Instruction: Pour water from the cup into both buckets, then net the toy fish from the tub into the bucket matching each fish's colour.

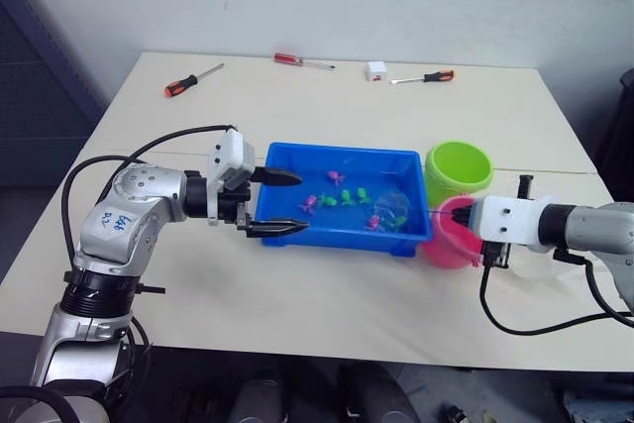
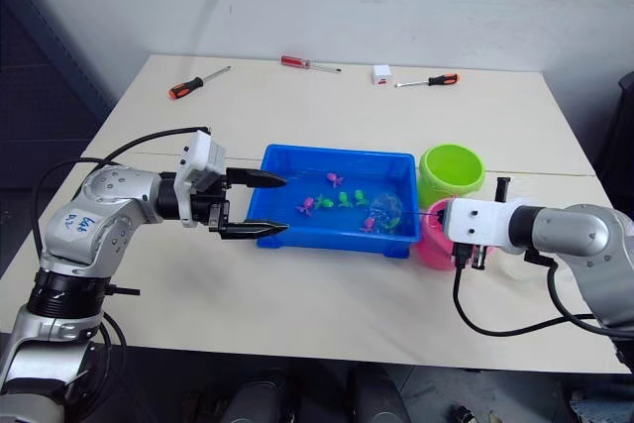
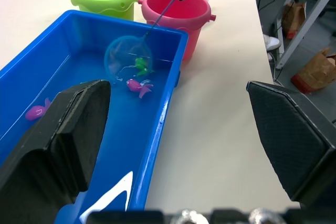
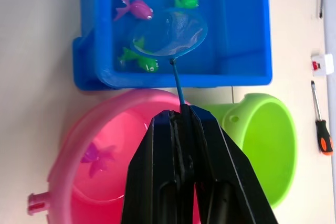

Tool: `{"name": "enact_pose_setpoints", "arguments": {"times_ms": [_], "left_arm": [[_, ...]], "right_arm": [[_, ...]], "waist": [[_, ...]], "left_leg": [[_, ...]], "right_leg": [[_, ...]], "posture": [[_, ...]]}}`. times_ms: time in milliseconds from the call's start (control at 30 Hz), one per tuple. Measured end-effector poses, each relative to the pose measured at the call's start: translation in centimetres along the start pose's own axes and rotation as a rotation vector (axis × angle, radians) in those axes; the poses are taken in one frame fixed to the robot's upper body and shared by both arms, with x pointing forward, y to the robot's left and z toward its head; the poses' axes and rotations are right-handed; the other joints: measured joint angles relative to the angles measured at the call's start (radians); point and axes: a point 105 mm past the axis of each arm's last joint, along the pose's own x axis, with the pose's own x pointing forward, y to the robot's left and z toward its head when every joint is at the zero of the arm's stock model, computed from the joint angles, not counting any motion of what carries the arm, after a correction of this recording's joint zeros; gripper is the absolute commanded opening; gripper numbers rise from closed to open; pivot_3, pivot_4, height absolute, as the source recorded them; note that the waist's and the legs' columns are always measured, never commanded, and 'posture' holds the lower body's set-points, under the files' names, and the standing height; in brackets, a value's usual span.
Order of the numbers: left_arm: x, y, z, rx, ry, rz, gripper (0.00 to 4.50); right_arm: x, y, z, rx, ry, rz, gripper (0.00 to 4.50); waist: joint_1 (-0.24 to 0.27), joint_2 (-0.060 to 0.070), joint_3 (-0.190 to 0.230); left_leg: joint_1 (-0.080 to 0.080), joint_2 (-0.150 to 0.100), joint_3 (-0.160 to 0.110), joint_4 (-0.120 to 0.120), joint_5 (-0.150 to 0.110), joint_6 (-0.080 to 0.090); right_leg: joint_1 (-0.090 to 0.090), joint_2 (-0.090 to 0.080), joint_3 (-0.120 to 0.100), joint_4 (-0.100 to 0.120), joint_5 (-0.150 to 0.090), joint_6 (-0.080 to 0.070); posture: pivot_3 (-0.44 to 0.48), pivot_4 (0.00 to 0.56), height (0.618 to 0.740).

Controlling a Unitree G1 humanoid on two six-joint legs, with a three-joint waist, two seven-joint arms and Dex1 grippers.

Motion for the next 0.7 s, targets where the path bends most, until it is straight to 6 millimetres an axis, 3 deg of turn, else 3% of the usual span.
{"name": "enact_pose_setpoints", "arguments": {"times_ms": [200, 400, 500, 700], "left_arm": [[0.0, 0.0, 0.0, 0.000, -0.001, 0.000, 4.48], [-0.1, 0.0, -0.1, -0.001, 0.005, 0.003, 4.48], [-0.5, 0.0, -0.3, -0.003, 0.023, 0.007, 4.48], [-2.1, -0.1, -1.1, -0.007, 0.086, 0.004, 4.48]], "right_arm": [[0.4, 0.6, 1.0, 0.114, -0.065, 0.028, 0.00], [0.4, 1.2, 0.8, 0.226, -0.079, 0.048, 0.00], [0.3, 1.2, 0.8, 0.204, -0.076, 0.043, 0.00], [1.7, 0.8, 1.4, -0.002, -0.063, 0.047, 0.00]], "waist": [[0.000, 0.000, 0.000], [0.000, 0.000, 0.000], [-0.002, 0.000, 0.000], [-0.002, 0.000, 0.000]], "left_leg": [[0.000, 0.000, 0.000, 0.000, 0.000, 0.000], [0.000, 0.000, 0.000, 0.000, 0.000, 0.000], [0.000, 0.000, 0.000, 0.000, 0.000, 0.000], [0.001, 0.000, 0.000, -0.001, 0.000, 0.000]], "right_leg": [[0.000, 0.000, 0.000, 0.000, 0.000, 0.000], [0.000, 0.000, 0.000, 0.000, 0.000, 0.000], [0.000, 0.000, 0.000, 0.000, 0.000, 0.000], [0.000, 0.000, 0.000, -0.001, 0.000, 0.000]], "posture": [[0.000, 0.150, 0.740], [0.000, 0.150, 0.740], [0.000, 0.150, 0.740], [0.000, 0.150, 0.740]]}}
